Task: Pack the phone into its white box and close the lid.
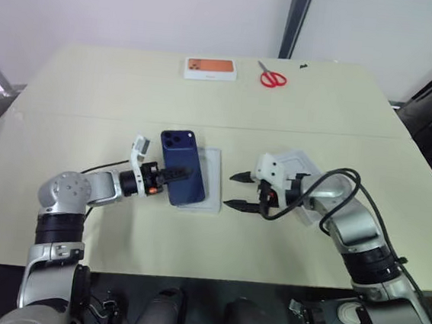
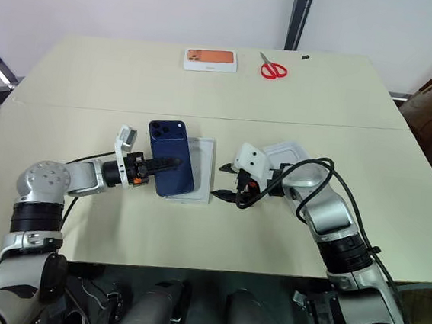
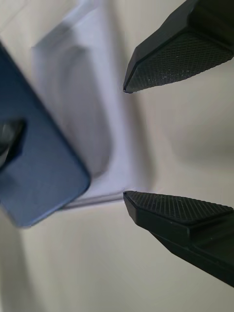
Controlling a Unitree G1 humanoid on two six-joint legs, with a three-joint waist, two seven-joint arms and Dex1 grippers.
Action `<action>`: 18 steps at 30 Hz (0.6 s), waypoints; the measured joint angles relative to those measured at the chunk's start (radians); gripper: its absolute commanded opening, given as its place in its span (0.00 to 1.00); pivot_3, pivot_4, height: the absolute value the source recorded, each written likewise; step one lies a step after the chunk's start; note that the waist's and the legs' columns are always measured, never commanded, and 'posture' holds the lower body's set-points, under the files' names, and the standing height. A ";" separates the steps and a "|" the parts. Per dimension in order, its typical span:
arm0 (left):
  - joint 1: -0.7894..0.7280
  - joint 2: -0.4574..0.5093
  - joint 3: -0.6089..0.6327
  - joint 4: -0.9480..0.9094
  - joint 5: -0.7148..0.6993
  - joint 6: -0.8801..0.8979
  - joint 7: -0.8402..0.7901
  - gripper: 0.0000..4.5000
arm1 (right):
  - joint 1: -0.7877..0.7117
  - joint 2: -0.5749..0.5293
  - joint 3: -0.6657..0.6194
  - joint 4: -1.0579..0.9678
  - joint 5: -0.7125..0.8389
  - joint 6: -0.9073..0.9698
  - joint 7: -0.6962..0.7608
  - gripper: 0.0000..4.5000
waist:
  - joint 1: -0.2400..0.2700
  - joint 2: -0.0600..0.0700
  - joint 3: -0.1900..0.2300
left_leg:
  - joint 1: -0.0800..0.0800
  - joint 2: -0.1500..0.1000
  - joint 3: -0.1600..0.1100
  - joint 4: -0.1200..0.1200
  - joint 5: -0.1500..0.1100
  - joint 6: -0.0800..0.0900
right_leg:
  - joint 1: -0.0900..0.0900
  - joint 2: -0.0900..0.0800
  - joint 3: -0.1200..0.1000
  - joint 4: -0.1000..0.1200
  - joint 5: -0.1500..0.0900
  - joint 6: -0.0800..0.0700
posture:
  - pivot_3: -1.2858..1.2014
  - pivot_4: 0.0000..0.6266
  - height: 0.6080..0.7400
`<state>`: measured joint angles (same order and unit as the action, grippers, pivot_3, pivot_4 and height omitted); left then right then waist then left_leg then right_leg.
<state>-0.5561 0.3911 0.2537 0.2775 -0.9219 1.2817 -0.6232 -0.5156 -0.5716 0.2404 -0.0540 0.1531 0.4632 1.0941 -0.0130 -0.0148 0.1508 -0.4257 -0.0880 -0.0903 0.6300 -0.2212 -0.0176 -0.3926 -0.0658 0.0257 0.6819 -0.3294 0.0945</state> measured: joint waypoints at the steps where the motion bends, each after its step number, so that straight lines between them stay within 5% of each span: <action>1: -0.007 -0.004 -0.015 0.017 0.011 -0.005 -0.009 0.30 | 0.005 0.000 -0.007 0.005 -0.001 -0.003 -0.010 0.75 | -0.001 0.000 0.000 | 0.000 0.000 0.000 0.000 0.000 0.000 | 0.000 0.000 0.000 0.000 0.000 0.000 | 0.52 0.24 0.95; 7: -0.053 -0.010 -0.043 0.035 0.026 -0.014 -0.057 0.94 | 0.008 0.005 -0.009 0.009 -0.004 -0.021 -0.043 0.75 | -0.001 0.000 0.000 | 0.000 0.000 0.000 0.000 0.000 0.000 | 0.000 0.000 0.000 0.000 0.000 0.000 | 0.52 0.24 0.95; 18: -0.080 0.029 -0.044 0.039 0.045 0.013 -0.086 0.94 | 0.002 0.016 0.008 0.037 -0.011 -0.055 -0.069 0.75 | -0.003 0.000 0.000 | 0.000 0.000 0.000 0.000 0.000 0.000 | 0.000 0.000 0.000 0.000 0.000 0.000 | 0.52 0.24 0.95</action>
<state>-0.6366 0.4204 0.2100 0.3166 -0.8765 1.2952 -0.7089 -0.5137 -0.5551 0.2486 -0.0173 0.1420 0.4084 1.0256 -0.0158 -0.0149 0.1509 -0.4257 -0.0879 -0.0902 0.6303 -0.2210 -0.0177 -0.3927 -0.0656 0.0257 0.6823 -0.3294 0.0945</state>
